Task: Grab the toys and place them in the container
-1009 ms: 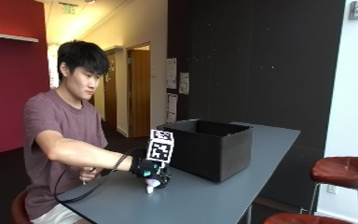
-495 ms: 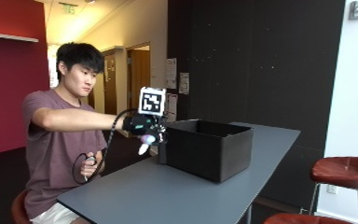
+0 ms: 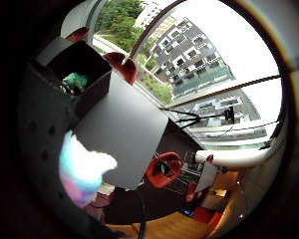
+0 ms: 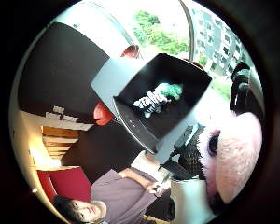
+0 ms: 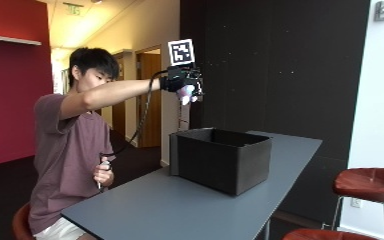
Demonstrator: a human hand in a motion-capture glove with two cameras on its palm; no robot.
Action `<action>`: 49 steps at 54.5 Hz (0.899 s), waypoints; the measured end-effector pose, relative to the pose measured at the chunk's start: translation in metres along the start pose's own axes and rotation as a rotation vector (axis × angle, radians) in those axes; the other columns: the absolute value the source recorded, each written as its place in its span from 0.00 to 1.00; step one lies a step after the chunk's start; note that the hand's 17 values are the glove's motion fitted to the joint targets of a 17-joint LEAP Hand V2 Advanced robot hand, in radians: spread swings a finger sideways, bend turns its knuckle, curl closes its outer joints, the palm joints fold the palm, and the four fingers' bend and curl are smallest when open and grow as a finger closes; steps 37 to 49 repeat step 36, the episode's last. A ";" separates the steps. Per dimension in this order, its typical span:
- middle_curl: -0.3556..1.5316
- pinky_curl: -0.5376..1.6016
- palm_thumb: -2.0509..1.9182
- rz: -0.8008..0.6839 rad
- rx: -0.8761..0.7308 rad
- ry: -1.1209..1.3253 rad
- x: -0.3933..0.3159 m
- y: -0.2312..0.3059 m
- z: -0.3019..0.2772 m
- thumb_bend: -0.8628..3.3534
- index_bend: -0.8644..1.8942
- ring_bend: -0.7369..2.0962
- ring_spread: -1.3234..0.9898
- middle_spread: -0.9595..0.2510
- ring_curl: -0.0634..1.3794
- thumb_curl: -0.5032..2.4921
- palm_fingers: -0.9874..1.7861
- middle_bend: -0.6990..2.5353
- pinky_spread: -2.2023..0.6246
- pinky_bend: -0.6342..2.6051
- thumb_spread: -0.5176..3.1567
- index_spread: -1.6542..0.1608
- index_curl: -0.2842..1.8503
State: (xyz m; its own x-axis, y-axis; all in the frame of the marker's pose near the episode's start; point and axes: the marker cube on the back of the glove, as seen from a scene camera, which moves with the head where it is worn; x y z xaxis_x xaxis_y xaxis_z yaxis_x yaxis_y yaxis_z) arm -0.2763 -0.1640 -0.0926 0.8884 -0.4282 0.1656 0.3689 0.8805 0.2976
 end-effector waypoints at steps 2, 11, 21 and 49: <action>0.71 0.57 0.67 -0.012 0.006 0.015 -0.008 -0.010 -0.002 0.20 0.73 0.76 0.38 0.56 0.59 0.45 0.63 0.63 0.65 0.54 0.36 0.79 0.64; 0.72 0.57 0.67 0.040 -0.013 0.003 -0.060 -0.052 0.008 0.20 0.73 0.77 0.38 0.57 0.59 0.46 0.63 0.63 0.65 0.54 0.36 0.79 0.65; 0.72 0.57 0.67 -0.050 -0.101 -0.003 -0.095 -0.074 0.047 0.20 0.72 0.76 0.38 0.57 0.59 0.47 0.60 0.62 0.65 0.54 0.36 0.79 0.66; 0.51 0.56 0.50 0.199 -0.381 -0.098 -0.134 -0.094 0.083 0.18 0.31 0.52 0.51 0.71 0.45 0.36 0.12 0.28 0.74 0.63 0.42 0.78 0.44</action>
